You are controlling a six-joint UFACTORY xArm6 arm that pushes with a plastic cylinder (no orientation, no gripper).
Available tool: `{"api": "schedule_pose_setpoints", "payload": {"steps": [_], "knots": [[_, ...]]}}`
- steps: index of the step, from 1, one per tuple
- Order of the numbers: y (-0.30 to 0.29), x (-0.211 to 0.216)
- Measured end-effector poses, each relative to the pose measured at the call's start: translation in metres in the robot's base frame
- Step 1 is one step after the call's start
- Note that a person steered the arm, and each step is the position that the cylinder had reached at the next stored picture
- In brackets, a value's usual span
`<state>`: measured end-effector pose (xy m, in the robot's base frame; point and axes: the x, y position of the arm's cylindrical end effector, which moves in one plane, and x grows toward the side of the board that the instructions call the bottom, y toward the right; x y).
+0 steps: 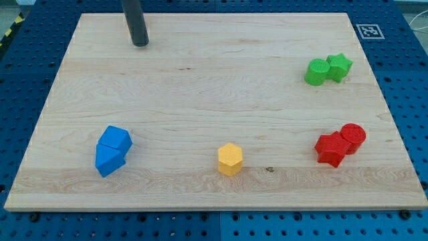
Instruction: Move your arm to the center right
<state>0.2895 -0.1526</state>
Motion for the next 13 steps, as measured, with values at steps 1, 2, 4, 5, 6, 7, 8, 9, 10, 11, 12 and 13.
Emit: {"api": "schedule_pose_setpoints", "payload": {"steps": [1, 2, 4, 5, 6, 7, 8, 9, 10, 11, 12, 13], "knots": [[0.005, 0.011], [0.011, 0.021], [0.017, 0.029], [0.017, 0.029], [0.026, 0.029], [0.069, 0.023], [0.111, 0.023], [0.151, 0.023], [0.2, 0.023], [0.252, 0.003], [0.306, -0.015], [0.372, -0.016]]}}
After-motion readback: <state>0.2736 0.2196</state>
